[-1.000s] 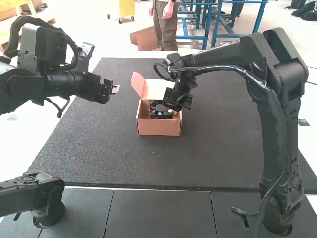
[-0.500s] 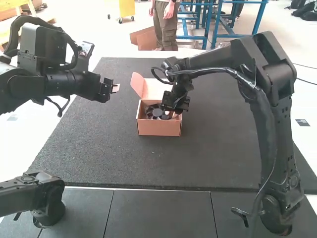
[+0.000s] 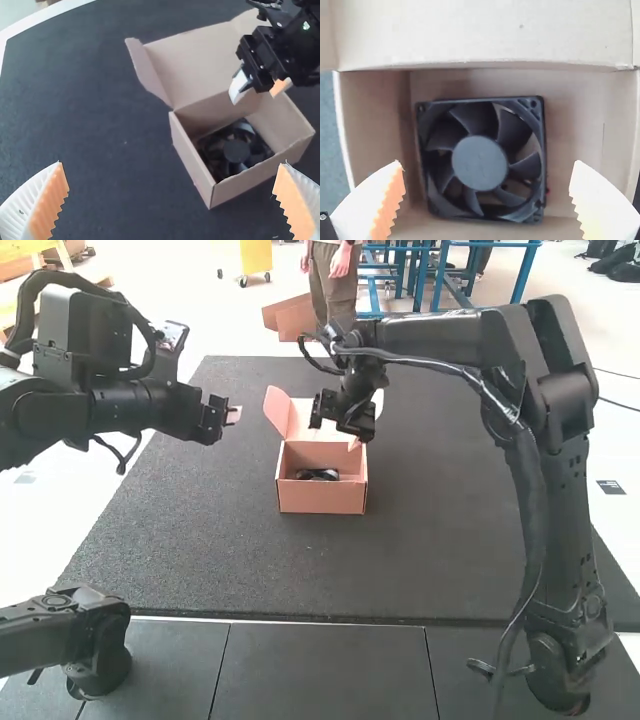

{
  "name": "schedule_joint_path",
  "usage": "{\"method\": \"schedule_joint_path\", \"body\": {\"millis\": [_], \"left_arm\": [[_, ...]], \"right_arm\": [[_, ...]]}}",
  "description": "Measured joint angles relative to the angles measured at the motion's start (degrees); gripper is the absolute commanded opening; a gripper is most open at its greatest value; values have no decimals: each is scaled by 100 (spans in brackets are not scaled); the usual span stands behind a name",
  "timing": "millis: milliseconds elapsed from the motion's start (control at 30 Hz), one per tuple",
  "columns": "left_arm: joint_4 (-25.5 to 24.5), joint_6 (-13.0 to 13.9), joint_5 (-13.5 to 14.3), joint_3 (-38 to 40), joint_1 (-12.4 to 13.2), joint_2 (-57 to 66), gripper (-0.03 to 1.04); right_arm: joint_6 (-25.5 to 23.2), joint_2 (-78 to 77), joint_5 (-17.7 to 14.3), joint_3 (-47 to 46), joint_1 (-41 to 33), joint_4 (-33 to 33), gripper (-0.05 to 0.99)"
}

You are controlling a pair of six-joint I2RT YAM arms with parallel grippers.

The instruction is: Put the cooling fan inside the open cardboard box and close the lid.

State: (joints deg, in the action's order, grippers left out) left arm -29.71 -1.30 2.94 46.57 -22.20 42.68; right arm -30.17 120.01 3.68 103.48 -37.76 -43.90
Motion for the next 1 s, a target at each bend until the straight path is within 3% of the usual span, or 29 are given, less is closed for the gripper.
{"method": "schedule_joint_path", "body": {"millis": [133,267,467,733,1000], "left_arm": [[251,-2,2,0,2,0,97],[590,-4,11,0,0,2,97],[798,-20,240,2,2,356,97],[992,-76,544,2,278,1307,97],[1357,-153,857,251,702,2031,97]], "right_arm": [[380,-26,83,686,15,-160,88],[1200,-251,131,901,133,-192,89],[2218,-651,116,848,516,-474,89],[3010,-1593,-181,-452,979,516,89],[3281,-2612,-295,-1893,988,1757,89]]}}
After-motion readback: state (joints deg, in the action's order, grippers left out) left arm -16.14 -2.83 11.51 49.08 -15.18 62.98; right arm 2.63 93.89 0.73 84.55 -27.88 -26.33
